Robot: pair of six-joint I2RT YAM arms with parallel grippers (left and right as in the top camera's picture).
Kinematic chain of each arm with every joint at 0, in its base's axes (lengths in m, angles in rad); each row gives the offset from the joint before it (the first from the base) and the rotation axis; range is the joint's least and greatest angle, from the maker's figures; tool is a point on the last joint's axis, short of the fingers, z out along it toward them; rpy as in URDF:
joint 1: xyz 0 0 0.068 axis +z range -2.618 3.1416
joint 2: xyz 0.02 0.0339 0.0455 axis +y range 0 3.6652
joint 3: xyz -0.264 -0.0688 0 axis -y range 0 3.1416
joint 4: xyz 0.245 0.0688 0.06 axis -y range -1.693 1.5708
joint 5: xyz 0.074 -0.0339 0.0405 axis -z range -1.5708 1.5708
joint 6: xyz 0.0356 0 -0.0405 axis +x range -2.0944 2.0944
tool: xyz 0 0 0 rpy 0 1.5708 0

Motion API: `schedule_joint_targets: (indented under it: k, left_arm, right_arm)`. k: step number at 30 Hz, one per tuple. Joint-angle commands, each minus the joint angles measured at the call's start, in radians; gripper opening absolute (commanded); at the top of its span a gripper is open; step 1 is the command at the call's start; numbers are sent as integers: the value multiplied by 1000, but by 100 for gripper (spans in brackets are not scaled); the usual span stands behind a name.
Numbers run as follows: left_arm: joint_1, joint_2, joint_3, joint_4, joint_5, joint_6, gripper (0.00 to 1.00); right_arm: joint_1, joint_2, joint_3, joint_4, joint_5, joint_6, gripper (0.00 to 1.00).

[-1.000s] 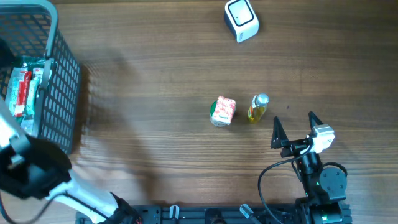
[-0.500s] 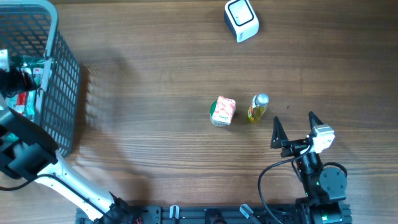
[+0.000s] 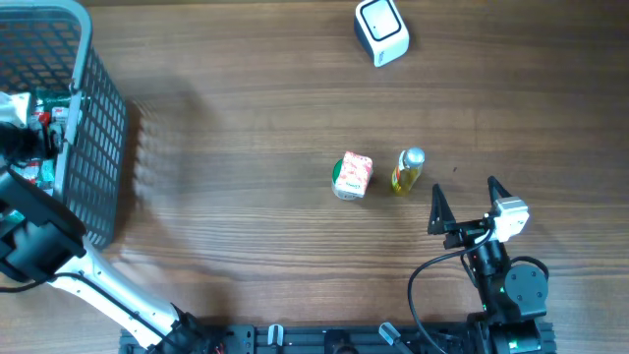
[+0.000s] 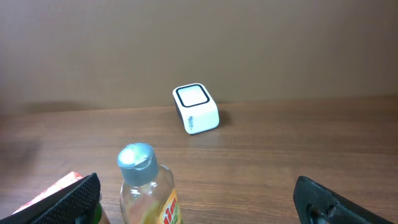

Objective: Scan the item barcode
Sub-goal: 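Reach the left gripper into the basket and grasp the green glove pack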

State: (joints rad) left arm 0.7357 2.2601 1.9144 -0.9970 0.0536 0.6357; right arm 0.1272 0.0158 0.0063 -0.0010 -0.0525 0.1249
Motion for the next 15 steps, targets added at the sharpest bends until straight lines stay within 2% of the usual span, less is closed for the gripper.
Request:
schedule_joint_targets:
  k: [1, 7, 9, 11, 13, 15]
  left_arm:
    - [2, 12, -52, 56, 2, 42, 100]
    - [3, 12, -148, 164, -63, 42, 97]
    - [2, 12, -170, 181, -69, 42, 80]
    - [2, 12, -175, 182, -69, 41, 52]
    - [2, 12, -175, 182, -69, 37, 36]
    - [2, 12, -175, 178, -69, 35, 28]
  right_arm:
    - [-4, 2, -1, 2, -9, -18, 100]
    - [-4, 2, -1, 2, -9, -18, 100]
    - [-4, 2, -1, 2, -9, -18, 100]
    - [-4, 2, -1, 2, -9, -18, 100]
    - [-4, 2, -1, 2, -9, -18, 100]
    - [-4, 2, -1, 2, -9, -18, 100]
